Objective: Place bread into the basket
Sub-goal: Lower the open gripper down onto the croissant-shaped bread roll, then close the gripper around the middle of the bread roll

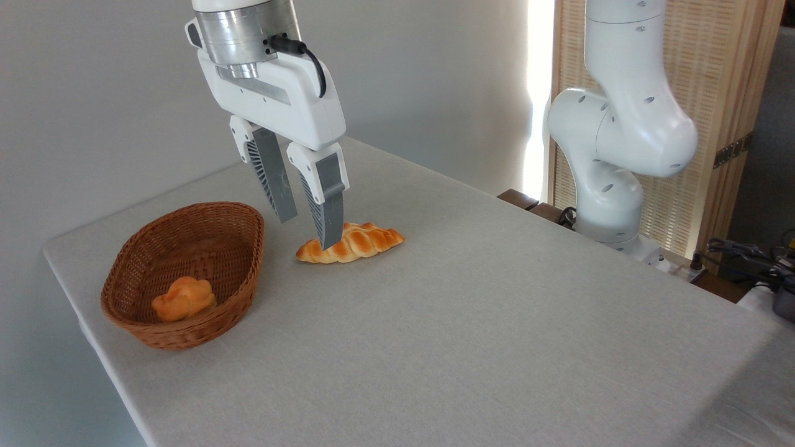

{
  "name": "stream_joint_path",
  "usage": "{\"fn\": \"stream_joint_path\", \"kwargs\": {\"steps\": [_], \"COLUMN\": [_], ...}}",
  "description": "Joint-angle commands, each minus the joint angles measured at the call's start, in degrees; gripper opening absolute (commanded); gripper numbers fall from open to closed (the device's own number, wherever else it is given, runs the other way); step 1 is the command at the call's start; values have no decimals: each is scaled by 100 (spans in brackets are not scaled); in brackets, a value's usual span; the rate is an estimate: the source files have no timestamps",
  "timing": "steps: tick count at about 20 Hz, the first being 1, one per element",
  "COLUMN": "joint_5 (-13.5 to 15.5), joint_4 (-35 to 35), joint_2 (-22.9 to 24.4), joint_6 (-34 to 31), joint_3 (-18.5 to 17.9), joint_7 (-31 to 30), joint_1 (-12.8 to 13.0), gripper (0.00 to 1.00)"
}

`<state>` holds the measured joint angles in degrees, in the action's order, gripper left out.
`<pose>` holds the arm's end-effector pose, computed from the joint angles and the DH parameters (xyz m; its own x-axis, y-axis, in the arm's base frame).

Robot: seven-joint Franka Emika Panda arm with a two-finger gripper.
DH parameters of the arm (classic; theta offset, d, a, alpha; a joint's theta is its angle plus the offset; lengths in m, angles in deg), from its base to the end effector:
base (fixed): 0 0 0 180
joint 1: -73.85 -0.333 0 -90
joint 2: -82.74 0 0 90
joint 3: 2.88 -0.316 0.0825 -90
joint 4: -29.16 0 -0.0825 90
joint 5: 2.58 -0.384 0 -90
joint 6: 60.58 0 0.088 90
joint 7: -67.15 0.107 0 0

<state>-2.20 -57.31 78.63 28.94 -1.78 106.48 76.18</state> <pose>0.5747 -0.0347 0.6123 0.7341 -0.6789 -0.0092 -0.6787 -0.7342 0.0179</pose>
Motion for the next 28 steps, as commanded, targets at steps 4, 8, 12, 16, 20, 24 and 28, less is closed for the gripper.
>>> {"fn": "stream_joint_path", "kwargs": {"steps": [4, 8, 12, 16, 20, 24, 28], "joint_5": [67, 102, 128, 585, 594, 603, 629], "joint_4": [-106, -107, -141, -500, -1177, -1775, -2426], "joint_2": [104, 104, 104, 235, 429, 429, 420], "joint_6": [110, 110, 110, 654, 936, 1015, 1507], "joint_3": [-22, -13, 22, 214, 635, 1382, 1919], "joint_7": [128, 128, 128, 119, 110, 119, 128], "joint_1": [-5, -5, -5, 3, 47, 65, 65], "gripper": [100, 100, 100, 100, 100, 100, 100]}}
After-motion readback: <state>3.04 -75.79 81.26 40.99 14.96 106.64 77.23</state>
